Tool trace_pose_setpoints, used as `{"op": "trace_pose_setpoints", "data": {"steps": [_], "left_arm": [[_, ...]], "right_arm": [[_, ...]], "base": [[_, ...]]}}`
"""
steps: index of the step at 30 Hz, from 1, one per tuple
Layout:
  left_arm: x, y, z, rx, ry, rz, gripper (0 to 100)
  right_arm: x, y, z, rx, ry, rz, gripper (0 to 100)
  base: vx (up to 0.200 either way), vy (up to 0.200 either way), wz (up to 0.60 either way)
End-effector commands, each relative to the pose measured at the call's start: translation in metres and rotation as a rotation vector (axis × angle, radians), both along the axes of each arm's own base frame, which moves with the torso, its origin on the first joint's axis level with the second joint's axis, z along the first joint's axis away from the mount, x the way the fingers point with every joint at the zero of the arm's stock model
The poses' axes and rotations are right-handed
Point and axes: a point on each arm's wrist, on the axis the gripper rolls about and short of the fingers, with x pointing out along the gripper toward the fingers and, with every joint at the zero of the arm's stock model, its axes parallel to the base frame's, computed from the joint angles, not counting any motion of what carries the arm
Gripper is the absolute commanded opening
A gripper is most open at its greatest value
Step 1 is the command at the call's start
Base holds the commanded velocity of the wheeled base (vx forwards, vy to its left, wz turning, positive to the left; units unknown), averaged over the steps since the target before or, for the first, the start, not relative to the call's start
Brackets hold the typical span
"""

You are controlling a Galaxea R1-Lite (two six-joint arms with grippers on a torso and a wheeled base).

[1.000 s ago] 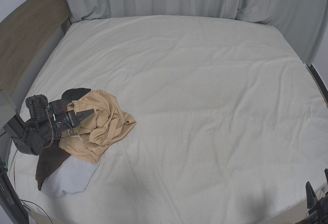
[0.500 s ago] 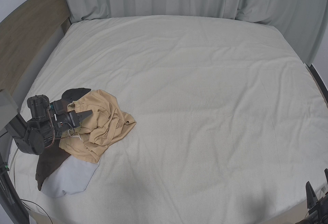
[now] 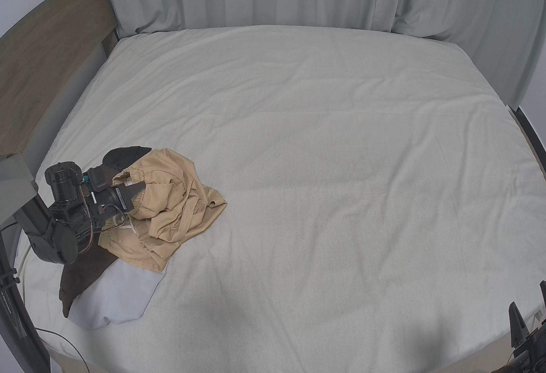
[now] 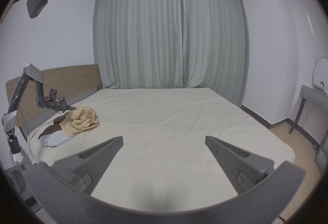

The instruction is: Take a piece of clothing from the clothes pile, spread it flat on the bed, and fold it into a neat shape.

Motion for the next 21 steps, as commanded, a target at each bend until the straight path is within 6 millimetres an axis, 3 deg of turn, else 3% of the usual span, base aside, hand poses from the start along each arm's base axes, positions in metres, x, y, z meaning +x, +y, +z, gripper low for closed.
{"op": "trace_pose_setpoints", "data": {"steps": [1, 2, 21], "left_arm": [[-0.005, 0.0, -0.009, -0.013, 0.026, 0.002, 0], [-0.005, 0.0, -0.009, -0.013, 0.028, 0.003, 100], [0.005, -0.003, -0.009, -0.067, 0.024, 0.006, 100]], "right_arm": [[0.0, 0.0, -0.005, 0.0, 0.003, -0.001, 100], [0.0, 0.0, -0.005, 0.0, 0.003, 0.0, 100], [0.0, 0.0, -0.005, 0.0, 0.003, 0.0, 100]], "base": [[0.0, 0.0, 0.0], [0.0, 0.0, 0.0], [0.0, 0.0, 0.0]]}}
